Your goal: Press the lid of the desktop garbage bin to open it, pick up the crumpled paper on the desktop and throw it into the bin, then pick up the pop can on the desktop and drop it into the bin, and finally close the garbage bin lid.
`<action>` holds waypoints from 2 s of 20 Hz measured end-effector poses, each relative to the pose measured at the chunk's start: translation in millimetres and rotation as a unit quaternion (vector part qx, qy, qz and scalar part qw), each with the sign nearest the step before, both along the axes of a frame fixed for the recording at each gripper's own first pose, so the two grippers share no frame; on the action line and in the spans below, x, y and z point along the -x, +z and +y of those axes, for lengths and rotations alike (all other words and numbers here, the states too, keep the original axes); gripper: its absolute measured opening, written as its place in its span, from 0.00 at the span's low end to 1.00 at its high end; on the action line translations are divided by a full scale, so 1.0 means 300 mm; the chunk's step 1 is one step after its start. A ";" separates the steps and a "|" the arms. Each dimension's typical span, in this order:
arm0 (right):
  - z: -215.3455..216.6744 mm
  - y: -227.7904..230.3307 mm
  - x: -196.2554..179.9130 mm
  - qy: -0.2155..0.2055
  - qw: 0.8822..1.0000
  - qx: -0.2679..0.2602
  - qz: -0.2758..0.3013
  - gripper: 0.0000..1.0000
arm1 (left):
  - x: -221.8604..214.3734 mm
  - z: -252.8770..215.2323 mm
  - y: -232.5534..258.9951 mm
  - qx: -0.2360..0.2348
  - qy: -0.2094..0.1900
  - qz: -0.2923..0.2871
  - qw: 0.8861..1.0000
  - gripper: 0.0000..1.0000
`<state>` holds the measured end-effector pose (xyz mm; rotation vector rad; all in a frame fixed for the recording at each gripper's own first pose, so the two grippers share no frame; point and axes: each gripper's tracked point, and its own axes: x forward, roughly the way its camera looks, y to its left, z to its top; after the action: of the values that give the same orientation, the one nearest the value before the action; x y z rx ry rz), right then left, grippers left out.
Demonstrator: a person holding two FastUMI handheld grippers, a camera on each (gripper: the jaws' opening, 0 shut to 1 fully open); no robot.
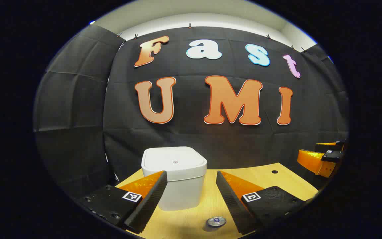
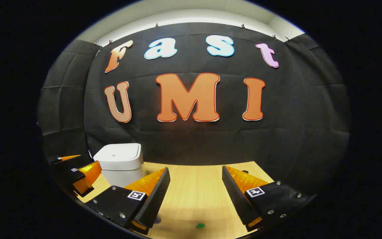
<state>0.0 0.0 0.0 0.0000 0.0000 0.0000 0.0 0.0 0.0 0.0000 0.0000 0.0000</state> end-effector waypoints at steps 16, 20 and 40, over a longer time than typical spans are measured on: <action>-0.098 -0.018 0.022 -0.022 1.000 0.002 0.004 0.94 | -0.039 -0.114 0.036 -0.012 -0.032 -0.011 0.999 0.96; -0.105 -0.019 0.016 -0.025 1.000 0.000 0.006 0.94 | -0.047 -0.106 0.031 -0.013 -0.032 -0.008 0.999 0.94; -0.110 -0.008 -0.013 -0.032 0.999 0.016 0.003 0.94 | -0.090 -0.067 0.070 -0.022 -0.020 -0.019 0.999 0.94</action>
<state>4.0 -32.9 -2.4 -0.0320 0.0064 -0.0648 27.1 -20.2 21.0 0.0442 -0.0372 -0.0410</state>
